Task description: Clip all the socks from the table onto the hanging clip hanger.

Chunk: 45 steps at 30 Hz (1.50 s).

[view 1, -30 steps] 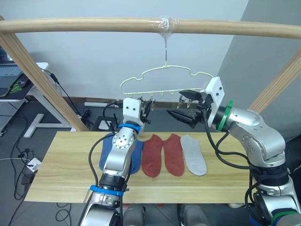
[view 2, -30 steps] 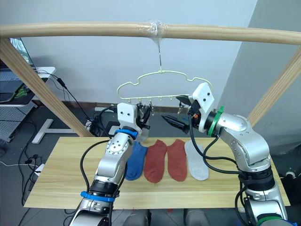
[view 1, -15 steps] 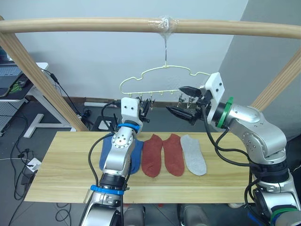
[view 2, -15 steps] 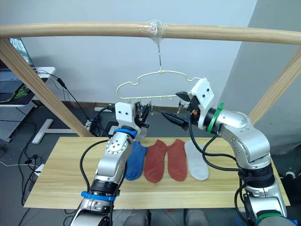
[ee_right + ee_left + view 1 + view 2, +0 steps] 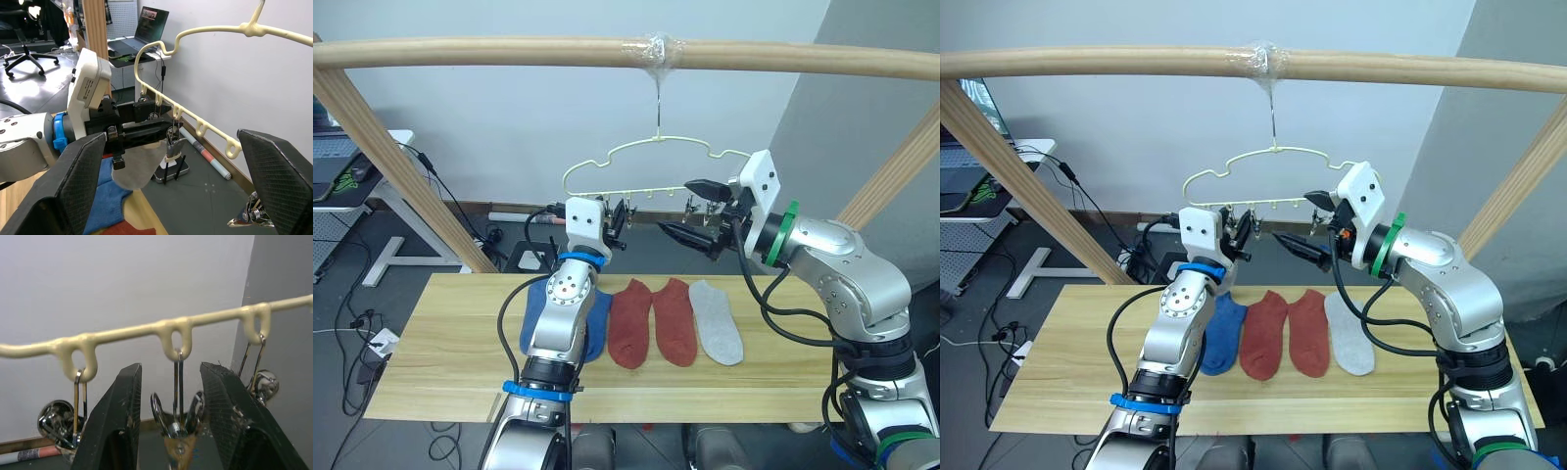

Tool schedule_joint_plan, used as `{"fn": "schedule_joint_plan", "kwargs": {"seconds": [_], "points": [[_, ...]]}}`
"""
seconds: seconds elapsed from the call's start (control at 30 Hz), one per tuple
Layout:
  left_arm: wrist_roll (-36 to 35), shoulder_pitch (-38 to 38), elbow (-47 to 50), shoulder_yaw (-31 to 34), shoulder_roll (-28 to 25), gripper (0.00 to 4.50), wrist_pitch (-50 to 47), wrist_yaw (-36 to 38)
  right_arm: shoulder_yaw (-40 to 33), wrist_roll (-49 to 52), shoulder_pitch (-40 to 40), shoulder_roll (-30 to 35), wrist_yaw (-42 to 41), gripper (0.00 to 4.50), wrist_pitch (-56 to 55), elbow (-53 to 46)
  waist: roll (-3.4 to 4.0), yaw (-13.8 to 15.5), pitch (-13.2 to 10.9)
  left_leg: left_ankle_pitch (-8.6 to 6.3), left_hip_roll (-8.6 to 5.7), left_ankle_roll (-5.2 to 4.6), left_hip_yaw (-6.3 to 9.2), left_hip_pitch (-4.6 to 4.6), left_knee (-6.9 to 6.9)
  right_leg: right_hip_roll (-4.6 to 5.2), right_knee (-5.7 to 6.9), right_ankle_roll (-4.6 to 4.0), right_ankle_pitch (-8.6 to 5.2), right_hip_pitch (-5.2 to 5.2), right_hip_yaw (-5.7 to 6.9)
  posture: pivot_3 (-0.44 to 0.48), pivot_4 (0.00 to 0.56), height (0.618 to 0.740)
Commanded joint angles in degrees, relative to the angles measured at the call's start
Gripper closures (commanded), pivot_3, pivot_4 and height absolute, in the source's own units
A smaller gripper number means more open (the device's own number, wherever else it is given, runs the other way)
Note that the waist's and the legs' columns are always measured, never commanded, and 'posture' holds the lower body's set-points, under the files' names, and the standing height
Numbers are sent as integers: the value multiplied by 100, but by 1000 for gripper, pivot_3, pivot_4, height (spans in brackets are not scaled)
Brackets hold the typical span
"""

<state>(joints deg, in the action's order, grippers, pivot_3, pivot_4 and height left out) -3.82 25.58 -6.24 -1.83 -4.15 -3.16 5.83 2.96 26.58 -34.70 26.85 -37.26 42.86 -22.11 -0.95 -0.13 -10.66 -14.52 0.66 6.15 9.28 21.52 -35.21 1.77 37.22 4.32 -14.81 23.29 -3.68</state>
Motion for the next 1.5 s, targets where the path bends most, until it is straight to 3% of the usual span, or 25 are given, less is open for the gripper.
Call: {"fn": "schedule_joint_plan", "kwargs": {"seconds": [0.03,0.27,0.47,0.57,0.83,1.0,1.17,1.5], "points": [[48,90,254,-2,22,2559,154,24,-122,25,25,48,-59,0,-227,-45,0,0,0,0,0,0,0,0,0,0,0,0,0,0,0,55,175,740],[91,45,295,-18,-1,2559,160,43,-81,14,115,39,-36,0,-311,-53,0,0,0,0,0,0,0,-1,0,0,1,0,0,0,0,55,176,740],[-24,82,300,63,8,3905,121,71,-38,-8,124,11,-25,0,-372,-13,0,0,0,0,0,0,0,-1,0,0,1,0,0,0,0,55,176,740],[-21,65,319,60,4,4339,124,80,-37,-3,136,19,-32,0,-381,-27,0,0,0,0,0,0,0,-1,0,0,1,0,0,0,0,60,177,740],[35,39,384,46,-35,4387,70,95,10,-22,151,28,-10,0,-342,-63,0,1,0,0,0,0,0,-1,0,0,1,0,0,0,0,67,173,740],[-135,-24,623,68,-293,4387,-497,421,322,-378,832,257,129,0,-93,192,0,14,0,0,0,0,1,-1,0,0,0,0,0,-2,1,71,170,740],[-539,-182,1091,208,-561,4387,-1128,837,892,-1153,1571,487,-104,0,-1010,1032,0,0,0,0,-1,1,-2,-3,0,1,0,0,0,-2,-2,71,170,740],[-538,-349,1331,307,-718,4387,-1377,851,1263,-2098,901,-217,-218,0,-2587,4498,-5,-95,-7,7,1,-8,-9,-46,0,-3,41,0,-2,-20,-11,89,180,740]]}}
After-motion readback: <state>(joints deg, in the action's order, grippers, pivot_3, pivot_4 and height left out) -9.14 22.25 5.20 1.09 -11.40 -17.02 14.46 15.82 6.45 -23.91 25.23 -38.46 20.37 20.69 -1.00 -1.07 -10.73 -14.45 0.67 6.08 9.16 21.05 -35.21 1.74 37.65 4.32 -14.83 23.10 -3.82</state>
